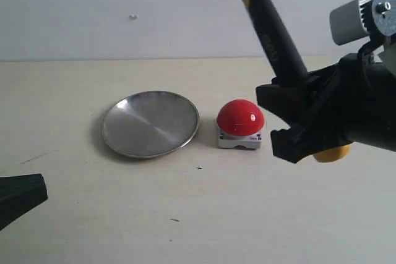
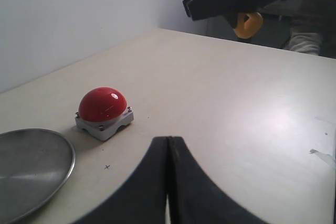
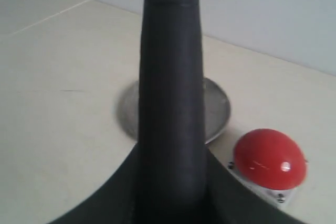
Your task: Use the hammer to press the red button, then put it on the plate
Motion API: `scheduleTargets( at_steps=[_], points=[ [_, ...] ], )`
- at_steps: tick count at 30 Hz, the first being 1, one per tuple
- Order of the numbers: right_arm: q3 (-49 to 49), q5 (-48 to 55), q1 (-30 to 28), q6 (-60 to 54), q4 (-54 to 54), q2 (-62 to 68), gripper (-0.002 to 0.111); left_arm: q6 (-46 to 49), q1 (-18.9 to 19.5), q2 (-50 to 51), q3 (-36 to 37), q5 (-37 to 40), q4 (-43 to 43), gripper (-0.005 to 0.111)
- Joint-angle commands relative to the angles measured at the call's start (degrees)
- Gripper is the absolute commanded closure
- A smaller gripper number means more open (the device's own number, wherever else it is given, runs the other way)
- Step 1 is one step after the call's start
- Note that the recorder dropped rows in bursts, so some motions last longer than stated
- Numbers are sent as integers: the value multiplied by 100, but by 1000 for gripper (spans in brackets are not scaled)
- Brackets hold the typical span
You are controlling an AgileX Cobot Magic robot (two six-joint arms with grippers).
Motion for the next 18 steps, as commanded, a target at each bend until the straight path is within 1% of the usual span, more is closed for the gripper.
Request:
scheduleTargets(
  at_steps=[1, 2, 4, 8, 11, 12, 15, 18],
  points=[
    [14, 1113, 1, 484, -559, 215, 108, 18, -26, -18, -27, 33, -19, 107],
    [14, 1246, 1, 818, -1003, 297, 108, 18, -26, -18, -27, 33, -19, 107],
    [14, 1284, 1, 1890, -2225, 458, 108, 18, -26, -18, -27, 33, -19, 107],
    [-45, 899, -155, 4918, -5000, 613, 108, 18, -26, -18, -27, 33, -19, 107],
    [-280, 893, -348, 7239, -7008, 623, 108, 18, -26, -18, -27, 33, -19, 107],
    [-393, 955, -401, 7812, -7710, 623, 108, 18, -26, -18, -27, 33, -19, 107],
    [-866, 1566, -504, 9761, -9706, 627, 108, 18, -26, -18, -27, 33, -19, 107],
    [-1469, 2684, -515, 11060, -11148, 745, 108, 18, -26, -18, -27, 33, -19, 107]
  ],
)
